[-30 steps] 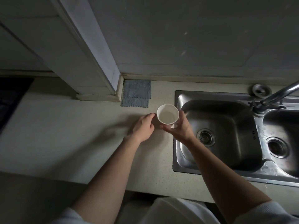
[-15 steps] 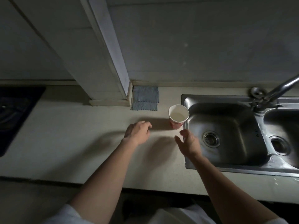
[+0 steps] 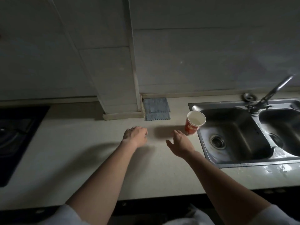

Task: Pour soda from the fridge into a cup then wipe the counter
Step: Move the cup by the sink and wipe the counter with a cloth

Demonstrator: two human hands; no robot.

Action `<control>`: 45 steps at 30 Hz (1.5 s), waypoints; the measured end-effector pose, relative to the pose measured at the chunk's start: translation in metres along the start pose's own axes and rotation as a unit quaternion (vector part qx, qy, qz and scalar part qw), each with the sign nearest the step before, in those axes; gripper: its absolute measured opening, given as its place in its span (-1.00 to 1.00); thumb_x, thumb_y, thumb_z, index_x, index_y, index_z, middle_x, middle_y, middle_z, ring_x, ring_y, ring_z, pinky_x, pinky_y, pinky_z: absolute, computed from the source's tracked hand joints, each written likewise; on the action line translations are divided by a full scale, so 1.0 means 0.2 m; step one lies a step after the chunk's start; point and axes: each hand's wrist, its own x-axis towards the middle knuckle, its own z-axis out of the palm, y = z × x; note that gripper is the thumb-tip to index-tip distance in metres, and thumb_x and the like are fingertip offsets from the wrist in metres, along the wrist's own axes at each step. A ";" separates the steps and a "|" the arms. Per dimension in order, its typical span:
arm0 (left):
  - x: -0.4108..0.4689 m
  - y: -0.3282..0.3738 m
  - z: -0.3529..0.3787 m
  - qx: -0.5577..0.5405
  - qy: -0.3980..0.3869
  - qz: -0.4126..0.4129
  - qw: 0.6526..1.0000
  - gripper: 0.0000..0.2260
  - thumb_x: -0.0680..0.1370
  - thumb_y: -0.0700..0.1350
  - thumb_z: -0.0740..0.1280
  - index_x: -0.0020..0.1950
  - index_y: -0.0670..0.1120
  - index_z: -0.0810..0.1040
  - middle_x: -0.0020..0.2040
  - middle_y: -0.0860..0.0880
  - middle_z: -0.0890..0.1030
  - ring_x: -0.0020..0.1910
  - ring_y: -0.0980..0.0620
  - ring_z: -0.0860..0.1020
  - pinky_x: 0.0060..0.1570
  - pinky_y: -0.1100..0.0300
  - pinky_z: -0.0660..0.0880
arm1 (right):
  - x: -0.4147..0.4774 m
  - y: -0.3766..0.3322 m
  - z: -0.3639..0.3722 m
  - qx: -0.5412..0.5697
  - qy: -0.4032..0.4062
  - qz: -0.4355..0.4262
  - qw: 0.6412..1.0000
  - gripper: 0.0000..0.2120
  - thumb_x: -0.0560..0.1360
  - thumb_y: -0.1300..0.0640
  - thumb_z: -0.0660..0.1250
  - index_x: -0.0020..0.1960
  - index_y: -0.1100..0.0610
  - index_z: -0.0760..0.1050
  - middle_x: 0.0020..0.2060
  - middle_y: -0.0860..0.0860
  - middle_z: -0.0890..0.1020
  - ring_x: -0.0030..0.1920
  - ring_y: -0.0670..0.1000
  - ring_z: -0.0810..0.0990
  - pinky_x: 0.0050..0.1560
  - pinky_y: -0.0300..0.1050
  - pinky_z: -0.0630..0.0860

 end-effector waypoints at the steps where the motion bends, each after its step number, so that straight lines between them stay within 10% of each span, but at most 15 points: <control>1: 0.02 0.00 -0.03 -0.003 0.006 -0.003 1.000 -0.74 0.56 -0.04 0.24 0.22 0.03 0.57 0.27 -0.04 0.56 0.23 -0.10 0.53 0.21 0.07 0.44 | 0.04 -0.01 -0.01 -0.003 -0.004 -0.005 1.000 -0.62 0.54 0.01 0.32 0.21 0.28 0.45 0.11 0.22 0.56 0.11 0.24 0.55 0.06 0.01 0.50; 45: 1.41 0.02 -0.15 0.193 -0.074 -0.042 0.977 -0.61 0.58 -0.27 0.18 0.42 -0.23 0.35 0.41 -0.18 0.40 0.40 -0.18 0.33 0.32 -0.03 0.34 | 1.47 0.12 -0.05 0.053 -0.054 0.177 0.981 -0.63 0.55 0.24 0.29 0.34 0.24 0.40 0.26 0.23 0.47 0.26 0.24 0.49 0.21 0.03 0.47</control>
